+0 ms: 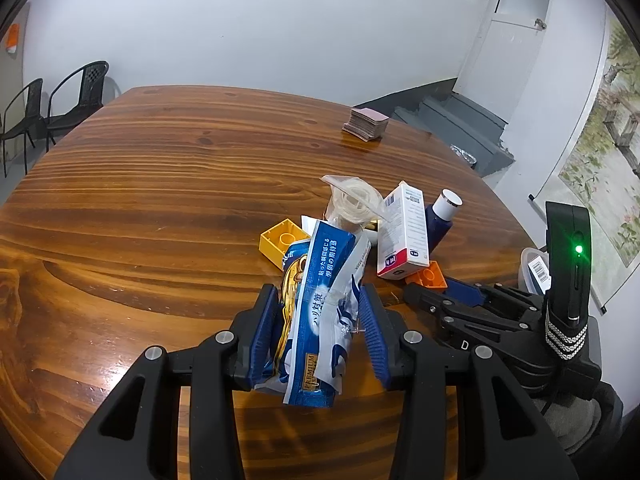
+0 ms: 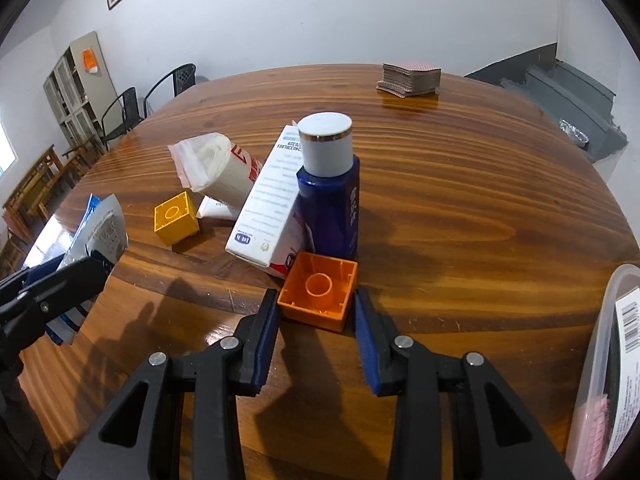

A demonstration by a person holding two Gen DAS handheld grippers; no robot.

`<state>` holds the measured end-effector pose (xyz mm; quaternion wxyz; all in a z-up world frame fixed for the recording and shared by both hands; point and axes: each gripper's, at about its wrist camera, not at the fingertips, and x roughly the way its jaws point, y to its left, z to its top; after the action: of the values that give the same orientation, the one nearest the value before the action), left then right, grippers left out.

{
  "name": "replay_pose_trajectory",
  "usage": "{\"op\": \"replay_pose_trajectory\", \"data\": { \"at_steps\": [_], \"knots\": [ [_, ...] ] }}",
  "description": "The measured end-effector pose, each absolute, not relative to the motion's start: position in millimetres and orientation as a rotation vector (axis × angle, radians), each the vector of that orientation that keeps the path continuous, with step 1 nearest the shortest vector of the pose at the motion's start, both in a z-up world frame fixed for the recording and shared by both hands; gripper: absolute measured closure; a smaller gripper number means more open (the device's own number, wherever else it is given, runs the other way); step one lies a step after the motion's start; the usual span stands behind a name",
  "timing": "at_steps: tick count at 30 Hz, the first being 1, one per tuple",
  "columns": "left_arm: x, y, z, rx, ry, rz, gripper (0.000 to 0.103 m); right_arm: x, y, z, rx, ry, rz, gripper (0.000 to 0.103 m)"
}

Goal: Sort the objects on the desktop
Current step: 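Grasp the orange toy brick with the right tool, then carry the orange brick over the bowl with the right tool while the left tool holds the packet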

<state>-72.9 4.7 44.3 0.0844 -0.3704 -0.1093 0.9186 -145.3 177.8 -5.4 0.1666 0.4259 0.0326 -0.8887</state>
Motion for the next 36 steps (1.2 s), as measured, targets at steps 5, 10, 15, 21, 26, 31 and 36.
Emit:
{"op": "replay_pose_trajectory", "data": {
  "at_steps": [5,10,15,21,26,31,36],
  "knots": [
    [-70,5,47,-1.088,-0.316,2.751,0.058,-142,183,-5,1.214,0.063,-2.535,0.063],
    [-67,5,51,-1.065,-0.314,2.756,0.058,-134,186,-4,1.213,0.038,-2.537,0.063],
    [-67,7,52,-1.058,-0.303,2.756,0.058,-128,186,1,1.176,0.049,-2.561,0.063],
    [-65,11,51,-1.06,-0.29,2.756,0.058,-126,192,8,1.155,0.025,-2.596,0.063],
    [-64,12,52,-1.057,-0.286,2.76,0.058,-122,199,13,1.145,0.006,-2.628,0.064],
    [-62,15,53,-1.048,-0.277,2.758,0.058,-113,211,19,1.126,-0.009,-2.656,0.064],
    [-61,21,54,-1.038,-0.267,2.751,0.058,-104,228,28,1.094,-0.052,-2.695,0.064]
  ]
}}
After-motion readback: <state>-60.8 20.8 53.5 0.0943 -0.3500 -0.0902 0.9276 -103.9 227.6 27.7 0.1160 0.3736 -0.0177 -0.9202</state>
